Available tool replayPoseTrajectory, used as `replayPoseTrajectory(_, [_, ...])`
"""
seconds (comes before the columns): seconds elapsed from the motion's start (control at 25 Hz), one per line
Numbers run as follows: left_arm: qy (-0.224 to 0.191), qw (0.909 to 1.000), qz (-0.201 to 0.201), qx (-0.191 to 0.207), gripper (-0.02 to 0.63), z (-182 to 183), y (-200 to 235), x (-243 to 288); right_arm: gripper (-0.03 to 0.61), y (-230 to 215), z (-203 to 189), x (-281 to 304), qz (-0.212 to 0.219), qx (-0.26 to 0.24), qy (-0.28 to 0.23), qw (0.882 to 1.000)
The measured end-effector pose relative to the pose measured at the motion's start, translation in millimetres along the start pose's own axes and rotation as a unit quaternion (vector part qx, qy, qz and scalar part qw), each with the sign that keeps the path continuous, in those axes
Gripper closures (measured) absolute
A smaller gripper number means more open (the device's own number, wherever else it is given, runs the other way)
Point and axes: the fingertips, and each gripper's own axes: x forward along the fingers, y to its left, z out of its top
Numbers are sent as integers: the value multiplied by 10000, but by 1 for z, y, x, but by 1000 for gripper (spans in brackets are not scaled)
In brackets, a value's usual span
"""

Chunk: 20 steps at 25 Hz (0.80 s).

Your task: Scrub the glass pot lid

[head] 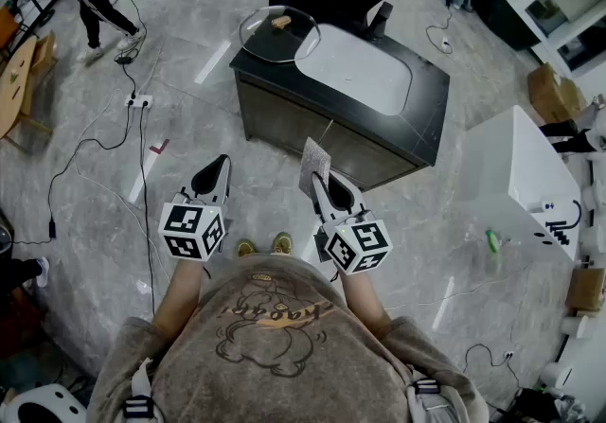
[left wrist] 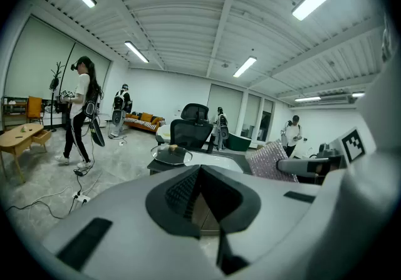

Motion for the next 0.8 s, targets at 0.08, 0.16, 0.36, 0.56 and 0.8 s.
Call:
replayPoseTrajectory(0.08, [6, 10000, 3, -5, 597, 0, -1, 2, 495, -2, 0, 1, 8, -11, 10, 10000])
replayPoseTrajectory(0.16, [21, 10000, 5, -8, 597, 0, -2, 4, 495, -4, 0, 1, 13, 15, -8, 10000])
replayPoseTrajectory(0.36, [61, 10000, 42, -32, 597, -1, -6, 12, 495, -15, 3, 1, 50, 121, -24, 9999])
replayPoseTrajectory(0.56, [-17, 9998, 171, -73, 597, -3, -12, 30, 495, -37, 6, -7, 121, 130, -68, 9998])
replayPoseTrajectory(0.8, [-134, 9990, 414, -89, 597, 2, -10, 49, 495, -69, 14, -1, 150, 182, -128, 9996])
